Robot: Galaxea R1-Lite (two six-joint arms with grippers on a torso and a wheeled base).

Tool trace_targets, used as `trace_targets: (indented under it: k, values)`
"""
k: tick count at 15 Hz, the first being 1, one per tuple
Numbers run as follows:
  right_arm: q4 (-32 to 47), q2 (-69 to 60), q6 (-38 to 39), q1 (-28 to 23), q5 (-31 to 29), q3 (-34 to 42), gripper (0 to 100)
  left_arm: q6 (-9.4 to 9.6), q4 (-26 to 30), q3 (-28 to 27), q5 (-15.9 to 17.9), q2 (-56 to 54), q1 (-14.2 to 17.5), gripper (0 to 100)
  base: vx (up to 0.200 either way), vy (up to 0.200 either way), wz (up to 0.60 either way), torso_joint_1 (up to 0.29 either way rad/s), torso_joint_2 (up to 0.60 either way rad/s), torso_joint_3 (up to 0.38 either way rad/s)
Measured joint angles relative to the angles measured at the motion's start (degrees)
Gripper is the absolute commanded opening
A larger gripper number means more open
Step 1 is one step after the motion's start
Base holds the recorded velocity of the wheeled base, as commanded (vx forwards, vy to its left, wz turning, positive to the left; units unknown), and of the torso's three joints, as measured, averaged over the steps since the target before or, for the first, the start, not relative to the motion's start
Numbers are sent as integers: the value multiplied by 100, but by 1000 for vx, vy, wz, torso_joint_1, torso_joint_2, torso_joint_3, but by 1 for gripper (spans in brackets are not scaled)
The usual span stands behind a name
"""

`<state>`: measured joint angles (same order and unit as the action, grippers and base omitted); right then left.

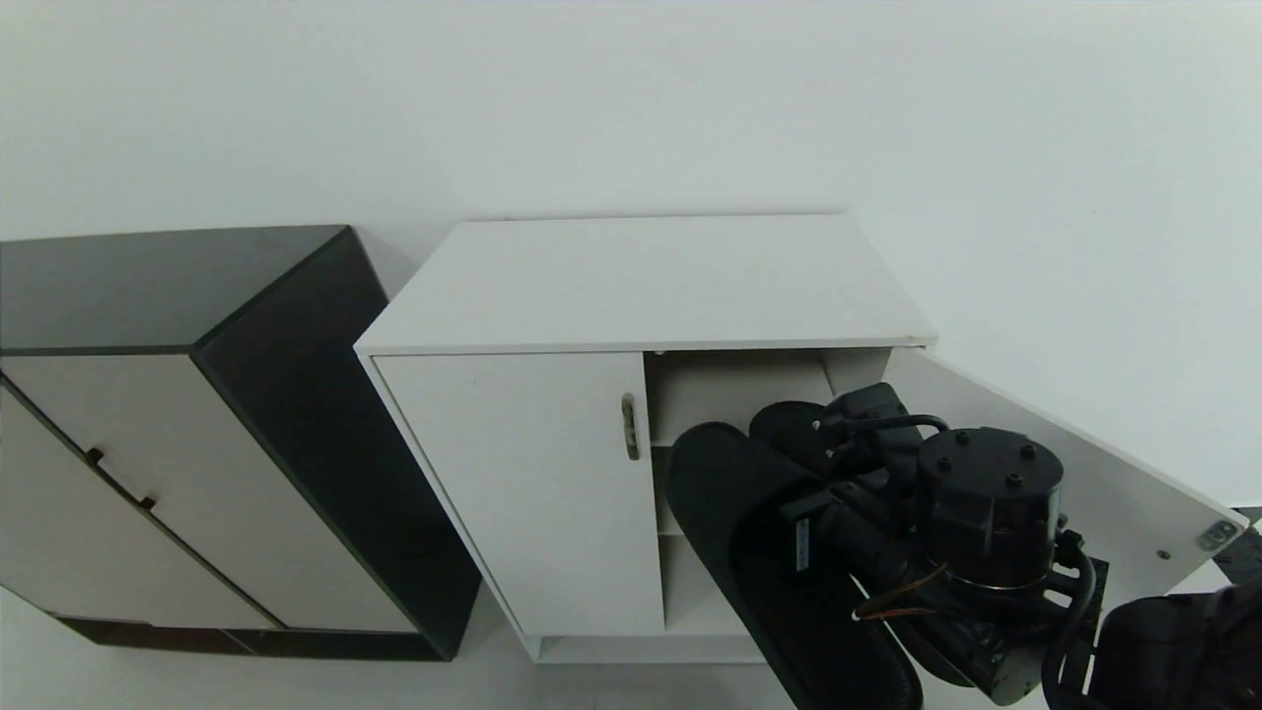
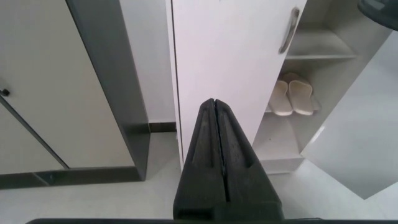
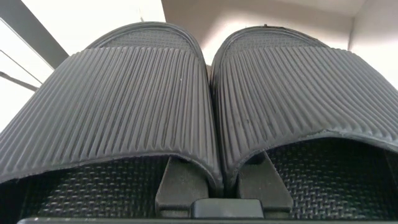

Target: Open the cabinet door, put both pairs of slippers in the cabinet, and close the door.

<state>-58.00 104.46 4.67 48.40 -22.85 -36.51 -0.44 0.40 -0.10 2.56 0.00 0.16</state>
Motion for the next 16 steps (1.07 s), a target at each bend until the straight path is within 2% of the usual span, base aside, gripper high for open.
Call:
trace_targets:
  k: [16]
  values:
    - [-7,35,0,0,-6,13,0,-7,-2,0,0,0,-2,0,0,0,0,-243,500,250]
